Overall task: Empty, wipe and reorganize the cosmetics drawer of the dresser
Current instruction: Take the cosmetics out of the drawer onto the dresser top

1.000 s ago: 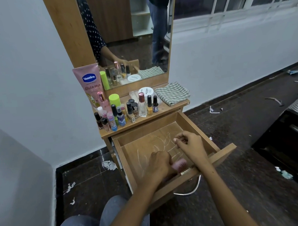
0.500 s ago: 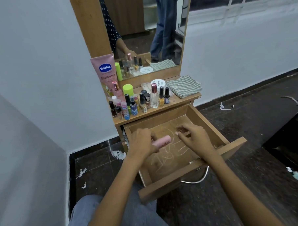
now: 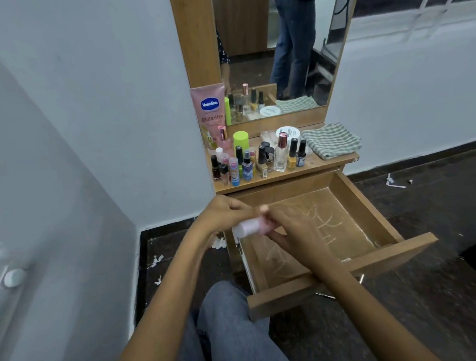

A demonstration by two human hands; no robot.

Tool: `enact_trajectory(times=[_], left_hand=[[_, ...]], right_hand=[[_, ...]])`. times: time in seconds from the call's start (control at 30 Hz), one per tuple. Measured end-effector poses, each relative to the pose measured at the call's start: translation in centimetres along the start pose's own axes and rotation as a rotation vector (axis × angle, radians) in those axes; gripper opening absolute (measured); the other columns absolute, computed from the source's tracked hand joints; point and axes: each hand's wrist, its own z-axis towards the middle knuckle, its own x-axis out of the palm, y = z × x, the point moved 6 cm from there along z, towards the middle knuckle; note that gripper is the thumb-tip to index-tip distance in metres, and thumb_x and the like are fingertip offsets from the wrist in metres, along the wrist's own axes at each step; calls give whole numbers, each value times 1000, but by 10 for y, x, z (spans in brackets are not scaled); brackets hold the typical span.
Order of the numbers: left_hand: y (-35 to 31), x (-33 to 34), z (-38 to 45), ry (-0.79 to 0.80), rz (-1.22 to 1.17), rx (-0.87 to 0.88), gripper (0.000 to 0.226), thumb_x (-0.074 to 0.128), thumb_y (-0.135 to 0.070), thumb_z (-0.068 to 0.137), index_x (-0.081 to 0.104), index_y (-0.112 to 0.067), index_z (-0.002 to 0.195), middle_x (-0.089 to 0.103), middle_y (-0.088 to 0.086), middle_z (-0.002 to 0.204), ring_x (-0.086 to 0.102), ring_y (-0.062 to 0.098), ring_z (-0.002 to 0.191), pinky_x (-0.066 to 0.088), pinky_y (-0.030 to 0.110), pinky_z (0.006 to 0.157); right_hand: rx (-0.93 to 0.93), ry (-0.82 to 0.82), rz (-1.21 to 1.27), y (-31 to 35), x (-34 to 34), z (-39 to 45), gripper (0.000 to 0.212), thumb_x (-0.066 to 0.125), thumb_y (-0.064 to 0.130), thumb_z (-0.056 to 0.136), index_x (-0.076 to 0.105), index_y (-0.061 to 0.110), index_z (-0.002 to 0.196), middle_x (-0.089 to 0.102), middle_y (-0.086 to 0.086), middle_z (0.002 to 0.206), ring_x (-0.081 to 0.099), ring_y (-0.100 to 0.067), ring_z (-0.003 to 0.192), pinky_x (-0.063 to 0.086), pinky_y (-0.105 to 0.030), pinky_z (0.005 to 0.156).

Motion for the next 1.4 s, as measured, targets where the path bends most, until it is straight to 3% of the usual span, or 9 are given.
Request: enact_trajectory(times=[0.1, 0.2, 0.3, 0.5, 0.67, 0.8, 0.93, 1.03, 1.4], left_hand=[[5, -3, -8, -23, -197, -24, 64, 54, -72, 67, 74, -19, 96, 75, -2, 85, 68, 13, 79, 41, 25, 69], [9, 6, -12, -76, -286, 98, 49, 68, -50, 72, 69, -19, 110, 74, -6, 93, 68, 7, 87, 48, 17, 70], [17, 20, -11, -205, -292, 237, 45, 83, -30, 67, 71, -21, 109, 73, -6, 98, 67, 8, 94, 53, 24, 83], [19, 28, -8, -608, -227, 239, 36, 87, -38, 61, 70, -27, 91, 68, -10, 76, 59, 1, 70, 46, 15, 61], [18, 20, -8, -637, -250, 300, 29, 83, -31, 70, 74, -19, 94, 69, -8, 73, 58, 3, 67, 47, 18, 60], [19, -5, -8, -684, -215, 354, 19, 80, -27, 74, 68, -29, 89, 66, -8, 73, 58, 5, 68, 50, 31, 63], [6, -47, -11, -784, -140, 435, 25, 76, -22, 79, 62, -20, 100, 66, -8, 89, 59, -1, 84, 43, 7, 69], [-9, -83, -5, -829, -57, 479, 27, 73, -23, 82, 61, -13, 105, 65, -4, 95, 58, 3, 87, 37, 3, 67], [-33, -138, 35, -848, 22, 521, 32, 67, -22, 87, 60, -12, 117, 65, -4, 107, 59, 7, 93, 44, 22, 74]], right_hand=[[153, -53, 219, -20, 5, 4, 41, 70, 36, 76, 65, 17, 113, 69, 4, 103, 63, -10, 90, 54, -35, 76], [293, -106, 397, -36, 14, 6, 50, 83, 26, 69, 65, 14, 114, 71, 4, 101, 66, -8, 92, 57, -33, 77], [305, -148, 443, -35, 17, 9, 45, 81, 28, 71, 68, 12, 112, 72, 2, 99, 67, -6, 90, 55, -23, 75], [240, -196, 433, -24, 17, 14, 46, 71, 37, 74, 67, 13, 113, 70, 4, 99, 65, -3, 87, 54, -19, 72], [202, -130, 433, -31, 21, 13, 52, 80, 30, 70, 65, 14, 118, 69, 2, 108, 65, -6, 95, 58, -28, 74], [298, -125, 440, -42, 21, 6, 63, 82, 42, 61, 63, 20, 118, 70, 8, 105, 64, -1, 96, 57, -24, 72], [416, -139, 471, -54, 25, 0, 47, 78, 46, 63, 66, 26, 104, 70, 9, 98, 66, -2, 90, 58, -26, 69], [464, -126, 445, -60, 31, -3, 35, 81, 35, 69, 68, 25, 99, 70, 9, 96, 65, -2, 87, 58, -27, 68], [531, -89, 426, -67, 38, -4, 19, 78, 27, 77, 70, 21, 93, 68, 12, 89, 65, 0, 80, 56, -21, 66]])
